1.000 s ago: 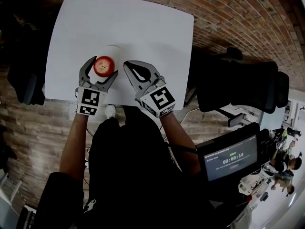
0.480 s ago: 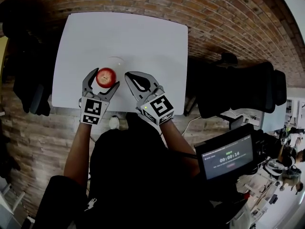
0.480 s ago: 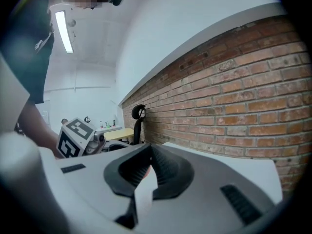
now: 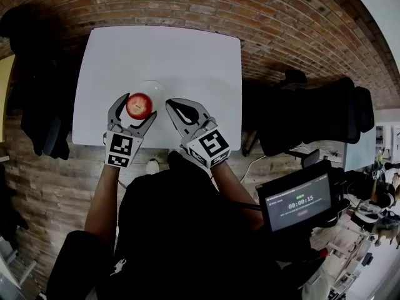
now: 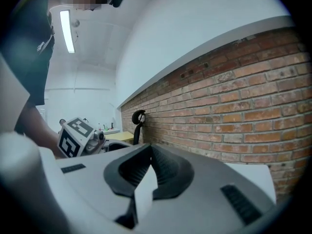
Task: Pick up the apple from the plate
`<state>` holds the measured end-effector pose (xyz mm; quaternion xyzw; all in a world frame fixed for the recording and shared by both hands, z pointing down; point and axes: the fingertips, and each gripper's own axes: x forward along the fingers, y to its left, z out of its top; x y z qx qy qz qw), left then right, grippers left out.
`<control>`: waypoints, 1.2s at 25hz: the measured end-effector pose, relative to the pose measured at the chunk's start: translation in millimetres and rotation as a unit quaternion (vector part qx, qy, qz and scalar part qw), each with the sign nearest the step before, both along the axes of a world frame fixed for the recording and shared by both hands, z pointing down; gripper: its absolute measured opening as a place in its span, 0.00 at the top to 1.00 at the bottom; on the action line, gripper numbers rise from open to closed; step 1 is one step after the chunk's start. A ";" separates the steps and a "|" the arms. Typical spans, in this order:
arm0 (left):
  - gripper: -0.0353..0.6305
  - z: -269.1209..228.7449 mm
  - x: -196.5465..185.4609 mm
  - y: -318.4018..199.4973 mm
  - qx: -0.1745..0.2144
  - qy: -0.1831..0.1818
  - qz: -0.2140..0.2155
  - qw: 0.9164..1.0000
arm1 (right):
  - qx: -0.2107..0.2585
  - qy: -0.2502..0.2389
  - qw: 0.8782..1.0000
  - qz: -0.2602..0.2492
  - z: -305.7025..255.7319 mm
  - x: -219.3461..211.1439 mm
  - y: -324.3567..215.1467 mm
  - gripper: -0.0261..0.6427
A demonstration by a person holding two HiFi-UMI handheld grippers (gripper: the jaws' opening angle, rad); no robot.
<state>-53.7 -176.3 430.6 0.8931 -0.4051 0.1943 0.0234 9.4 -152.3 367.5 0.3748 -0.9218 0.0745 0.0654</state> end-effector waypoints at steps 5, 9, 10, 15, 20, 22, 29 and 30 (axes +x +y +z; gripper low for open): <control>0.33 -13.0 2.3 12.4 0.005 0.004 0.011 1.000 | 0.006 -0.003 1.000 0.007 -8.1 5.3 9.3 0.96; 0.33 -25.0 1.0 22.5 0.009 0.009 0.018 1.000 | 0.013 -0.004 1.000 0.009 -16.5 5.3 16.1 0.96; 0.33 -28.1 0.7 25.1 0.010 0.011 0.020 1.000 | 0.017 -0.005 1.000 0.010 -18.9 5.0 16.9 0.96; 0.33 -42.3 -6.3 40.3 0.012 0.025 0.034 0.999 | 0.035 -0.023 0.999 0.009 -37.5 -1.8 21.3 0.96; 0.33 -53.3 -19.9 53.7 0.017 0.022 0.039 0.999 | 0.049 -0.033 0.998 0.004 -55.3 -11.5 26.1 0.96; 0.33 -58.3 -22.6 54.1 0.021 0.021 0.042 0.999 | 0.054 -0.038 0.998 0.003 -60.3 -13.5 24.7 0.96; 0.33 -65.8 -17.3 46.1 0.029 0.024 0.052 0.998 | 0.049 -0.035 0.998 0.012 -60.0 -15.0 19.0 0.96; 0.33 -65.4 -16.4 46.1 0.029 0.024 0.054 0.998 | 0.047 -0.035 0.998 0.014 -58.9 -14.9 18.9 0.96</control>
